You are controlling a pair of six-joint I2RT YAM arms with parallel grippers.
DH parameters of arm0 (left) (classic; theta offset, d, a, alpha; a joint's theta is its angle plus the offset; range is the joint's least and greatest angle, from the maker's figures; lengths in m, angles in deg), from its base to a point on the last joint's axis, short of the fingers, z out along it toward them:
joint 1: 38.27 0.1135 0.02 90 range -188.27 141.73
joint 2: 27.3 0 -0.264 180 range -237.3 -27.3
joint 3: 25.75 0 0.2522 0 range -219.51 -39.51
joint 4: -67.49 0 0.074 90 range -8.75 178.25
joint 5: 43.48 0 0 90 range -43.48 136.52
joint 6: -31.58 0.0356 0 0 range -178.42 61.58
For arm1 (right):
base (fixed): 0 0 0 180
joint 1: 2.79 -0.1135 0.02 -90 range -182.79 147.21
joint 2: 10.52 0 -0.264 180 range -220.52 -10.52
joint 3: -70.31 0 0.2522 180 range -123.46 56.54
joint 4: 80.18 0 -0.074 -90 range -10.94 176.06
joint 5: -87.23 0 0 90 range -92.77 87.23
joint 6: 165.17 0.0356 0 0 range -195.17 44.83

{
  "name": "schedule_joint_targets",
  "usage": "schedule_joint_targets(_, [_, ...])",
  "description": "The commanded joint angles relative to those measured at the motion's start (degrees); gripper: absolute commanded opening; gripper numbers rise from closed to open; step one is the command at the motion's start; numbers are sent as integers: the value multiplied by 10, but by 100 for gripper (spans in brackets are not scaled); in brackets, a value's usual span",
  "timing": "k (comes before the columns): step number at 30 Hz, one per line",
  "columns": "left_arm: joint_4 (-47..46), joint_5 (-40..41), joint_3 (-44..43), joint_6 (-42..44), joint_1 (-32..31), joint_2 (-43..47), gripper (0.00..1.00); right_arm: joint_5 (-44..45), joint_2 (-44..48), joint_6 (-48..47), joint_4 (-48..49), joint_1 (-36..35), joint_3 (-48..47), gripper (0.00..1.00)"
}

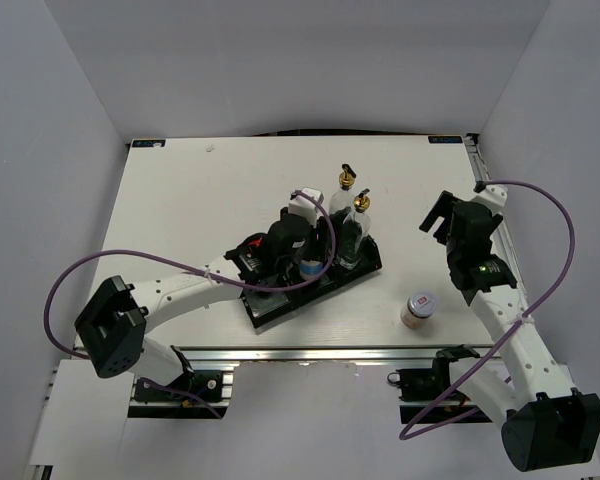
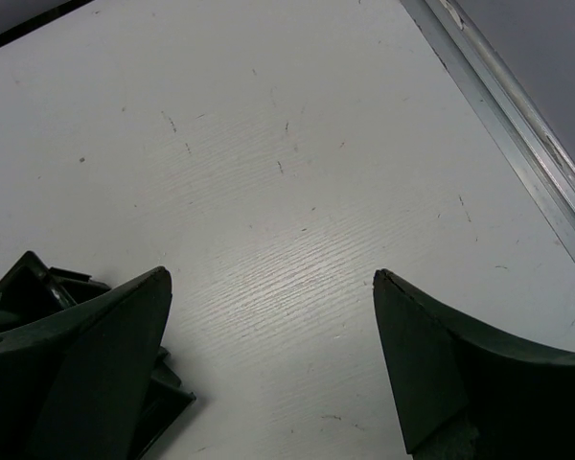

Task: Organize the condiment bottles

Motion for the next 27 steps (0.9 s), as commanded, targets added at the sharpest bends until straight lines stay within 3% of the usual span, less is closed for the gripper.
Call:
schedule_joint_targets(1, [7,17,17,-6,-1,10,32,-9,6,1,4,1,1,89])
schedule_joint_targets(2, [10,17,17,-7,-1,8,41,-12,7,1,0,2,1,89])
schedule_joint_targets(5, [16,17,19,-11,-1,7,55,-19,16,2,-3,2,6,89])
schedule_joint_targets(8, [21,19,24,-19,-1,2,56,-27,19,1,-9,1,8,89])
schedule_joint_targets(12, [22,19,28,-26,-1,-5,65,-33,18,0,-18,2,4,89])
schedule_joint_targets(14, [28,19,24,-26,-1,-6,72,-37,18,1,-21,2,2,89])
schedule_joint_targets(15, [30,21,23,-26,-1,-6,85,-40,18,1,-25,2,2,89])
schedule_joint_targets(19, [44,22,16,-27,-1,-1,98,-38,25,2,-37,2,3,89])
schedule_joint_targets(27, [59,19,-6,-20,-1,13,98,-63,51,8,-68,2,2,89])
